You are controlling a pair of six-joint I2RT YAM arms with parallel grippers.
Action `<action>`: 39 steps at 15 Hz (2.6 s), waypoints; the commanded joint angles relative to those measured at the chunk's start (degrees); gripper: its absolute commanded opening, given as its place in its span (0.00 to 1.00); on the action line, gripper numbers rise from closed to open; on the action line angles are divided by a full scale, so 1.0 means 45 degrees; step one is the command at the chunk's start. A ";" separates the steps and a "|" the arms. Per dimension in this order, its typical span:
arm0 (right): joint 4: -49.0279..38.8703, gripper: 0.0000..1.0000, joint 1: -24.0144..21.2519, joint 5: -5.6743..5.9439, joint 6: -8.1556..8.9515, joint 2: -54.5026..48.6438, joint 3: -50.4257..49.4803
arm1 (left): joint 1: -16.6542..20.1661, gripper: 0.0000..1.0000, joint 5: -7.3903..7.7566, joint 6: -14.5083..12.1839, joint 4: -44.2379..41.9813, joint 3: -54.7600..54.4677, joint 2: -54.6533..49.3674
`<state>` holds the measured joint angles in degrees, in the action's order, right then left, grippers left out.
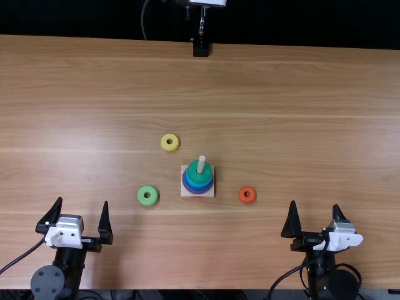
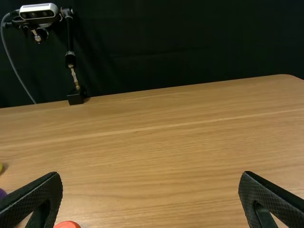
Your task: Build the Hanoi tower: stack the rings onto the peg from bottom to top in this color order: purple, dark blue, light blue, dark green, light green, yellow, orange.
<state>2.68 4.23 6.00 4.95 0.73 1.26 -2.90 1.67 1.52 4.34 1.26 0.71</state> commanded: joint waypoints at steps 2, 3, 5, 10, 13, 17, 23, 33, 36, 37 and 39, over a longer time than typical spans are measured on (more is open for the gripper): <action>-0.0066 1.00 -0.0041 0.0026 0.0001 -0.0163 -0.0084 | 0.0194 1.00 0.0027 -0.0080 0.0184 -0.0279 -0.0158; -0.0066 1.00 -0.0041 0.0026 0.0001 -0.0163 -0.0084 | 0.0194 1.00 0.0027 -0.0033 0.0184 -0.0279 -0.0158; -0.0066 1.00 -0.0041 0.0026 0.0001 -0.0163 -0.0084 | 0.0194 1.00 0.0097 -0.0009 0.0208 -0.0279 -0.0158; -0.0066 1.00 -0.0041 0.0026 0.0001 -0.0163 -0.0084 | 0.0116 1.00 0.0214 -0.0150 -0.0238 0.0834 0.0350; -0.0066 1.00 -0.0041 0.0026 0.0001 -0.0163 -0.0084 | -0.0001 1.00 0.0214 -0.0127 -0.0074 0.4018 0.3573; -0.0066 1.00 -0.0041 0.0026 0.0001 -0.0163 -0.0084 | -0.0353 1.00 0.0214 -0.0127 0.0864 0.7475 0.6346; -0.0066 1.00 -0.0041 0.0026 0.0001 -0.0163 -0.0084 | -0.0528 1.00 0.0214 -0.0127 0.2434 0.9252 0.9530; -0.0066 1.00 -0.0041 0.0026 0.0001 -0.0163 -0.0084 | -0.3536 1.00 0.0777 -0.0103 0.3794 1.1850 1.6424; -0.0066 1.00 -0.0041 0.0026 0.0001 -0.0163 -0.0084 | -0.3673 1.00 0.0753 -0.0080 0.4661 1.2455 1.8084; -0.0066 1.00 -0.0041 0.0026 0.0001 -0.0163 -0.0084 | -0.3673 1.00 0.0753 -0.0103 0.5223 1.2592 1.8631; -0.0066 1.00 -0.0041 0.0026 0.0001 -0.0163 -0.0084 | -0.3770 1.00 0.0425 -0.0150 0.6395 1.3021 1.9452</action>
<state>2.66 4.23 5.98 4.93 0.73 1.26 -18.98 4.10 1.52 33.34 57.80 87.37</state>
